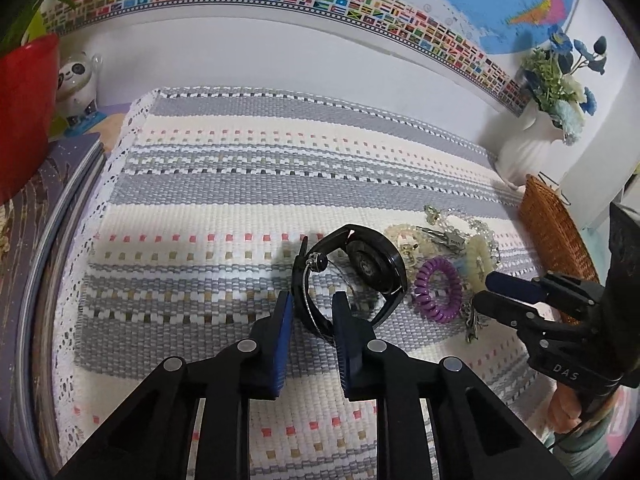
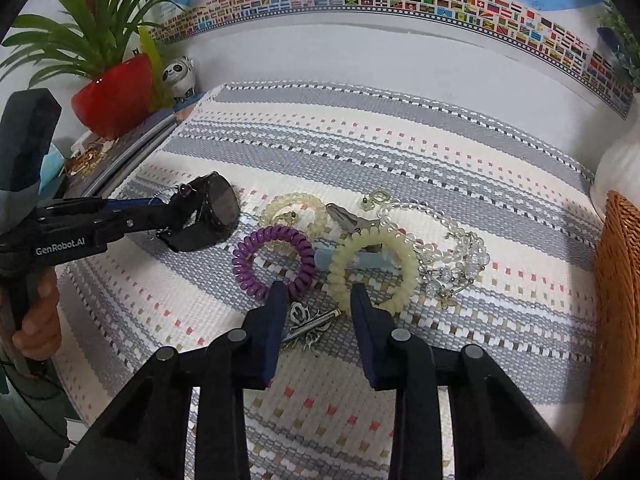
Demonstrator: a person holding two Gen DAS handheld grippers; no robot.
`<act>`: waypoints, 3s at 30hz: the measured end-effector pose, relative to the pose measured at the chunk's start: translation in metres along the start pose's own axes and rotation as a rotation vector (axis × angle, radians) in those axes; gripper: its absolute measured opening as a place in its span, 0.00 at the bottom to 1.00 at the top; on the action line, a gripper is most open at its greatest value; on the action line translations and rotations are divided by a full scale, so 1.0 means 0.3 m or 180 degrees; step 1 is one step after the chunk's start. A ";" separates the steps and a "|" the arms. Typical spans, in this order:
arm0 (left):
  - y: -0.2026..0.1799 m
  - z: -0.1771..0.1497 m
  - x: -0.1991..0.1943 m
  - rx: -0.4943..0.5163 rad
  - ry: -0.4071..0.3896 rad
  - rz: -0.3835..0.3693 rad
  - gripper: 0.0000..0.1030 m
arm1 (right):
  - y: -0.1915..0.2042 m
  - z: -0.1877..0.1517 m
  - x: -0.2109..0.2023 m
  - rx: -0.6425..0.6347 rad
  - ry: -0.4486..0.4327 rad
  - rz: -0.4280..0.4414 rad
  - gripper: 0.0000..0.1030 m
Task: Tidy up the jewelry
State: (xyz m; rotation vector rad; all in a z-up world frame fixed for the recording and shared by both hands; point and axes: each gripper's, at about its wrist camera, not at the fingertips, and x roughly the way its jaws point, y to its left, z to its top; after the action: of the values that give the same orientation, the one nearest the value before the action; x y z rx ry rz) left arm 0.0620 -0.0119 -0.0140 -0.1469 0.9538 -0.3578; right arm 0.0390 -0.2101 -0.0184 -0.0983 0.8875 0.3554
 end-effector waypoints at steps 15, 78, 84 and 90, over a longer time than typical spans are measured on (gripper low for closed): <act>-0.041 -0.023 -0.073 0.0214 -0.0450 0.0062 0.01 | -0.002 -0.025 -0.030 -0.0109 -0.0223 -0.0089 0.01; -0.042 0.040 -0.093 0.0191 -0.0282 0.0059 0.42 | -0.043 -0.054 -0.245 0.0042 -0.0578 0.0117 0.11; -0.052 0.032 -0.066 0.0320 -0.0273 0.0279 0.01 | -0.039 -0.047 -0.208 0.0037 -0.0524 0.0150 0.11; -0.041 0.036 -0.075 0.0278 -0.0323 0.0247 0.01 | -0.044 -0.044 -0.202 0.0068 -0.0525 0.0164 0.11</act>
State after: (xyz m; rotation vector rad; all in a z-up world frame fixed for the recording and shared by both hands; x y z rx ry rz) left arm 0.0562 -0.0156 0.0128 -0.0477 0.8399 -0.3170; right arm -0.0011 -0.2415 0.0192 -0.0260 0.7315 0.3963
